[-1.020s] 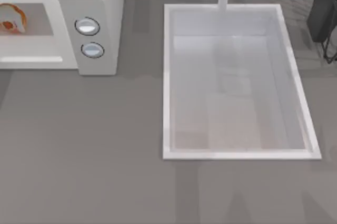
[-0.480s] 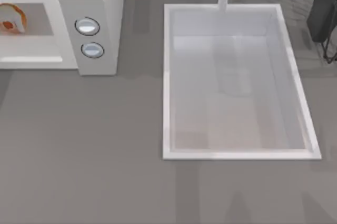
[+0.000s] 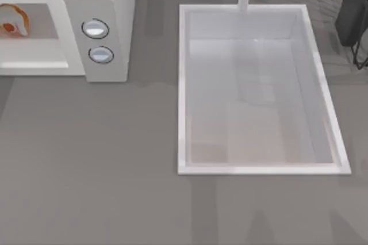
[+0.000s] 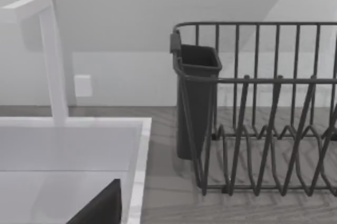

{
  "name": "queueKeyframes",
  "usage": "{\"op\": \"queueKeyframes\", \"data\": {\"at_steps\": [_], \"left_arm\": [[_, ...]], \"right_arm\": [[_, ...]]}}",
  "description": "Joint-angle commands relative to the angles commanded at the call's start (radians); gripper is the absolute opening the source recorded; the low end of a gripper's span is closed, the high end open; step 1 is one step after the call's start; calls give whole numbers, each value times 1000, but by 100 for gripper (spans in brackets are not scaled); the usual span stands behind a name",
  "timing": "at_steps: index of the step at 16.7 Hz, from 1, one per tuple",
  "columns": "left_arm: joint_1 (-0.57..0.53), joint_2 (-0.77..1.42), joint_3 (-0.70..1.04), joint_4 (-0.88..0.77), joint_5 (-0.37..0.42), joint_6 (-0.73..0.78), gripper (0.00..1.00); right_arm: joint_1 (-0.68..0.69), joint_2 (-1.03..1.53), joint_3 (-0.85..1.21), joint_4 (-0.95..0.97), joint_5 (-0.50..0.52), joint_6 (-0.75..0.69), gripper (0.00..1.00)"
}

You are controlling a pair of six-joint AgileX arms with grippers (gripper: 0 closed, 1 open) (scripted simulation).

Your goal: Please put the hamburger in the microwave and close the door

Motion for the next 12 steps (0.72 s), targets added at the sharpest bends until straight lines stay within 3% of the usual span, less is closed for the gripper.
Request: {"op": "queueKeyframes", "data": {"at_steps": [12], "left_arm": [[-107, -191, -230, 106, -51, -117, 0]], "right_arm": [[0, 0, 0, 0, 0, 0, 100]]}}
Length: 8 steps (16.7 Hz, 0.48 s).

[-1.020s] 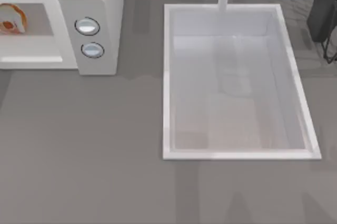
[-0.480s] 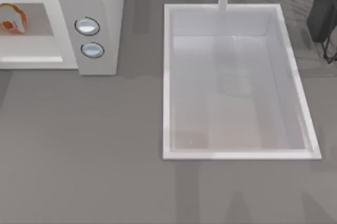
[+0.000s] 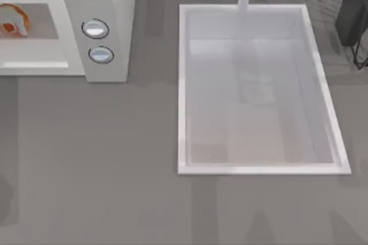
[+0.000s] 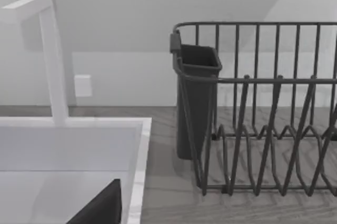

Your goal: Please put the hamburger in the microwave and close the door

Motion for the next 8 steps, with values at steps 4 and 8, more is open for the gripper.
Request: {"op": "queueKeyframes", "data": {"at_steps": [4, 8], "left_arm": [[-47, -91, -117, 56, -24, -52, 0], [-67, -125, -154, 78, -33, -73, 0]], "right_arm": [[0, 0, 0, 0, 0, 0, 100], [0, 0, 0, 0, 0, 0, 100]]}}
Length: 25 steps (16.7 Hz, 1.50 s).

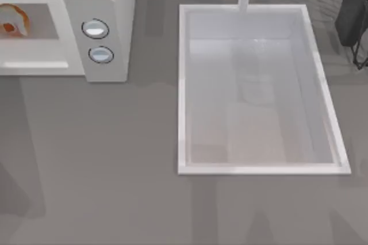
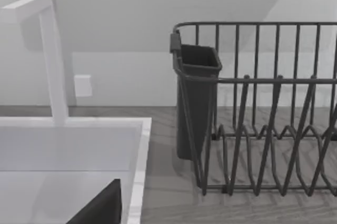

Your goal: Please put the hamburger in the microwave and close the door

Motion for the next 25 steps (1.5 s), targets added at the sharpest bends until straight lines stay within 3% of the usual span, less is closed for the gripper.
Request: {"op": "queueKeyframes", "data": {"at_steps": [5, 14, 21, 25], "left_arm": [[-10, -24, -21, 8, -20, -27, 0], [-266, -276, -248, 91, -155, -253, 0], [-290, -307, -250, 109, -205, -275, 0], [-391, -350, -276, 109, -275, -350, 0]], "right_arm": [[0, 0, 0, 0, 0, 0, 100], [0, 0, 0, 0, 0, 0, 100], [0, 0, 0, 0, 0, 0, 100], [0, 0, 0, 0, 0, 0, 100]]}}
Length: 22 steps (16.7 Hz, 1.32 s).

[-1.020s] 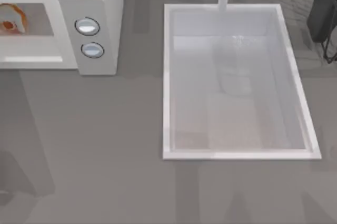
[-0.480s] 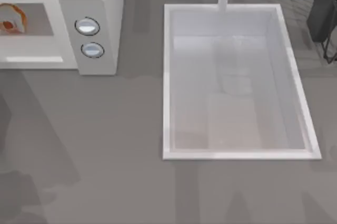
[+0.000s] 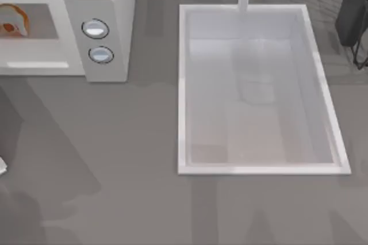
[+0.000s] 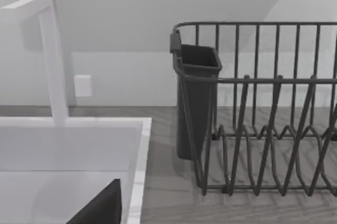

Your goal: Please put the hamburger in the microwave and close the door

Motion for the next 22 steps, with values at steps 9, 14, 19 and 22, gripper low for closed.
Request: {"op": "queueKeyframes", "data": {"at_steps": [9, 14, 19, 22], "left_arm": [[-366, -155, -95, 0, -256, -272, 0], [-386, -161, -95, 0, -270, -290, 0], [-396, -61, -36, 39, -275, -293, 0], [-403, 18, 11, 71, -279, -298, 0]], "right_arm": [[0, 0, 0, 0, 0, 0, 100], [0, 0, 0, 0, 0, 0, 100], [0, 0, 0, 0, 0, 0, 100], [0, 0, 0, 0, 0, 0, 100]]}}
